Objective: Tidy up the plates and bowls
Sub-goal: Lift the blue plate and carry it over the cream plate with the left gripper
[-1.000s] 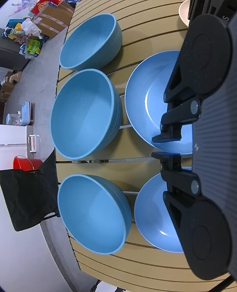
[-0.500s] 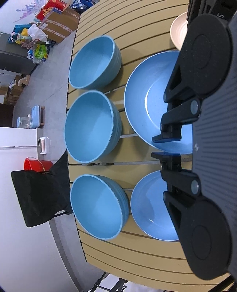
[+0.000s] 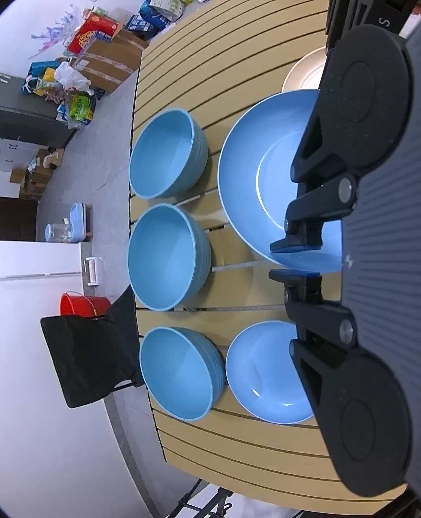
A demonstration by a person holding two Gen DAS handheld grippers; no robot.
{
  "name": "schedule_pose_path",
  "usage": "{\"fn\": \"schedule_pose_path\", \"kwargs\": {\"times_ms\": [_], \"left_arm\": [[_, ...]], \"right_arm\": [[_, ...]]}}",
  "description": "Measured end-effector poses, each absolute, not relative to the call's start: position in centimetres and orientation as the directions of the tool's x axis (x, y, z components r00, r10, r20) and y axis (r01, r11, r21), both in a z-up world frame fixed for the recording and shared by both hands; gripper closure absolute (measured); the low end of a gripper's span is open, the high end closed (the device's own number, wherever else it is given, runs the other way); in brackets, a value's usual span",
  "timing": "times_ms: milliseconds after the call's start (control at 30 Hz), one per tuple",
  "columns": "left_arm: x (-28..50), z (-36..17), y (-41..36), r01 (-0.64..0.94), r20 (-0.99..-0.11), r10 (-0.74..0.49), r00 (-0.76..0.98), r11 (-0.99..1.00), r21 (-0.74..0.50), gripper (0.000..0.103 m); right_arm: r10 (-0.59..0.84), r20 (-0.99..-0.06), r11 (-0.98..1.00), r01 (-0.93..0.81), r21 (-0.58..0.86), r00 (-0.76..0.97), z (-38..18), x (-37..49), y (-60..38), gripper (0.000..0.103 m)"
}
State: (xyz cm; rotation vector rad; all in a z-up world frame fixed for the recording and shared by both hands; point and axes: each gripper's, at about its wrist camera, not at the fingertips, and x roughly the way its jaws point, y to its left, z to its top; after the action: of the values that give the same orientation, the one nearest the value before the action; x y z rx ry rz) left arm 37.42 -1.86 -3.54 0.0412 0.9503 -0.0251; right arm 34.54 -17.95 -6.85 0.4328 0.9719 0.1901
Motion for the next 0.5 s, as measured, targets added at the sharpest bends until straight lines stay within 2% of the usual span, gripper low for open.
{"fn": "schedule_pose_path", "kwargs": {"times_ms": [500], "left_arm": [[33.5,-3.1,-7.3,0.123,-0.806,-0.045,0.59,0.992,0.034,0.092]], "right_arm": [[0.312,-0.735,0.89,0.084,0.447,0.602,-6.3,29.7,-22.7,0.095]]}}
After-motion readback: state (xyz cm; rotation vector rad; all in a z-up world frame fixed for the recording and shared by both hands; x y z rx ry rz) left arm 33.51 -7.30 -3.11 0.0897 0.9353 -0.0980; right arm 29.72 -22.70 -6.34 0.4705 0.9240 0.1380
